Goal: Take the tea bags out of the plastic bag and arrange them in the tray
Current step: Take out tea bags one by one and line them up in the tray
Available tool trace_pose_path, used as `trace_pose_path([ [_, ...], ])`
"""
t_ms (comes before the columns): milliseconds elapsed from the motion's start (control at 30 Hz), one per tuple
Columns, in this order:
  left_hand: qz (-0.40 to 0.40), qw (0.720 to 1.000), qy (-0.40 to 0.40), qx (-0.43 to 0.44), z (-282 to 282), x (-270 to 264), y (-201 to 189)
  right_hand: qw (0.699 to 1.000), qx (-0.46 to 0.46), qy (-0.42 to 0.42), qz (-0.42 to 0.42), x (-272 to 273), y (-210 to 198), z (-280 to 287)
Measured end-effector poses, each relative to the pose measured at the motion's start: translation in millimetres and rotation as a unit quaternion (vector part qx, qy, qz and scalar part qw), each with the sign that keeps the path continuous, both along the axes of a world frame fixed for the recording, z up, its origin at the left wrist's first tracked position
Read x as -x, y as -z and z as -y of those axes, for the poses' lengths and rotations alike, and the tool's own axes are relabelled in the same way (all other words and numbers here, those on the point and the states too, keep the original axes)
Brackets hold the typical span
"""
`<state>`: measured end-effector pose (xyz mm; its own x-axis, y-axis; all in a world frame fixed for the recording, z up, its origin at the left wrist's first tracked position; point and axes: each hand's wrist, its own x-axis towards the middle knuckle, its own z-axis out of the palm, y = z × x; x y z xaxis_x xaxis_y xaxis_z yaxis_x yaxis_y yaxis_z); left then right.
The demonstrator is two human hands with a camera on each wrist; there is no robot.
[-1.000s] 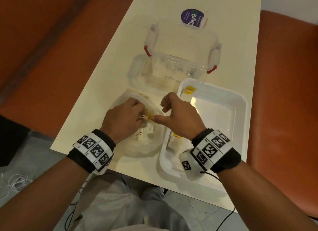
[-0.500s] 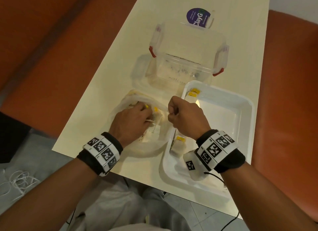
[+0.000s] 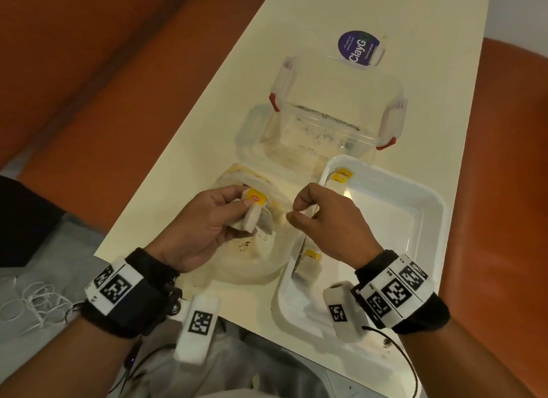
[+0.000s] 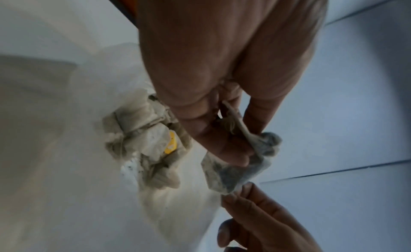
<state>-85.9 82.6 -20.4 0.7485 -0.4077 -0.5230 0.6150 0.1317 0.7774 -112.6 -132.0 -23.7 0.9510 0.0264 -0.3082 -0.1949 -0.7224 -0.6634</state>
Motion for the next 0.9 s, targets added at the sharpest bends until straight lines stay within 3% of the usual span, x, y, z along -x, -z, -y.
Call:
trace_pose_path([
  [100, -0.005, 1.000, 0.004, 0.019, 7.6, 6.8, -4.5, 0.992, -0.106, 0.065, 0.007, 7.7, -24.0, 2.4],
  [167, 0.005, 1.000, 0.018, 0.009, 16.7, 12.1, -4.7, 0.974, -0.200, 0.103, -0.031, 14.1, -38.9, 4.1],
  [367, 0.001, 0.999, 0.027, 0.033, 48.5, 22.0, -5.9, 0.960, -0.241, 0.121, -0.070, 30.9, -41.2, 18.3],
  [567, -0.033, 0.998, -0.014, 0.044, 89.7, 28.3, -13.7, 0.891, -0.376, 0.247, -0.058, 42.9, -46.3, 22.3],
  [700, -0.091, 0.991, -0.006, 0.094, 108.6, 33.0, -15.2, 0.888, -0.358, 0.290, -0.004, 50.3, -48.3, 21.9],
  [800, -0.206, 0.962, -0.025, 0.180, 108.6, 35.0, -13.2, 0.944, -0.186, 0.261, 0.083, 57.6, -43.2, 25.2],
  [900, -0.249, 0.952, -0.008, 0.179, 101.9, 38.7, -11.1, 0.954, -0.144, 0.236, 0.117, 64.5, -44.7, 25.7],
])
